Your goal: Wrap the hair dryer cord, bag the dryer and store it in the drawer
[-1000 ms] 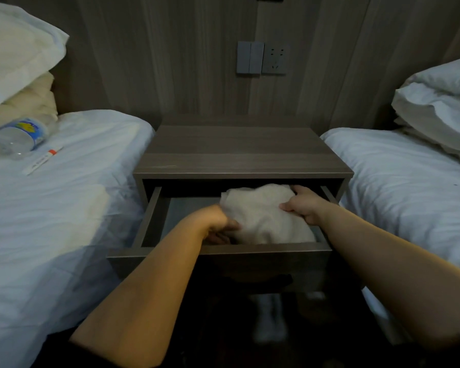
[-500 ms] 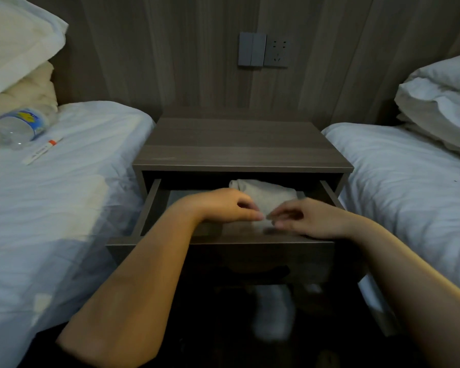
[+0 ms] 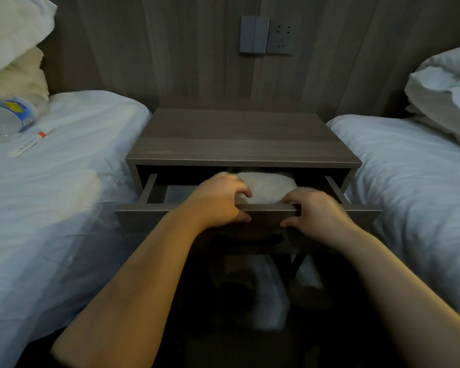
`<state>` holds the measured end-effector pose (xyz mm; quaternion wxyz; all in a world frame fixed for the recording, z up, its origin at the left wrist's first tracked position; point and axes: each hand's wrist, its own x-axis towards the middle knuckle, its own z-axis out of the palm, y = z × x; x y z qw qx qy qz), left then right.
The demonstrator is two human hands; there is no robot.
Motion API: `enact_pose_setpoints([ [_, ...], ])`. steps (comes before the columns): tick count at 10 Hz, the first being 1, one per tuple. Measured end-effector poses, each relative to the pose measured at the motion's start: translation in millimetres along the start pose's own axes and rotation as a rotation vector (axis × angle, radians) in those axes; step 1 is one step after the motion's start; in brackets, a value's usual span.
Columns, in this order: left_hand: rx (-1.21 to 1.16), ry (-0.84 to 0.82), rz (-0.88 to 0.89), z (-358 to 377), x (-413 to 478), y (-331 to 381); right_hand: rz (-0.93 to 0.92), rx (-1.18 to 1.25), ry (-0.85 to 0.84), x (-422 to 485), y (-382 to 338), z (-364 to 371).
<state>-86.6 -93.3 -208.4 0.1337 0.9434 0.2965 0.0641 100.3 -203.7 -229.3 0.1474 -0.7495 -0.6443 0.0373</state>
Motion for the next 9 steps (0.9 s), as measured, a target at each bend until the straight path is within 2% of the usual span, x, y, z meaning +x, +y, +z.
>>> enact_pose_setpoints([
  [1,0.248,0.196,-0.054,8,12,-14,-0.043,-0.115,0.224,17,10,16],
  [2,0.294,0.25,-0.128,20,26,-30,0.04,-0.18,0.282,36,14,18],
  [3,0.298,0.278,-0.165,24,39,-43,0.05,-0.256,0.266,56,17,18],
  [4,0.328,0.376,-0.176,30,50,-50,0.045,-0.317,0.226,73,18,22],
  [6,0.344,0.577,-0.228,44,65,-52,0.043,-0.303,0.435,85,20,44],
  [7,0.34,0.613,-0.236,45,67,-51,0.056,-0.287,0.474,87,21,45],
  [8,0.328,0.627,-0.224,46,66,-51,0.068,-0.279,0.423,86,17,44],
  [9,0.309,0.606,-0.206,44,63,-50,0.044,-0.25,0.271,84,9,26],
])
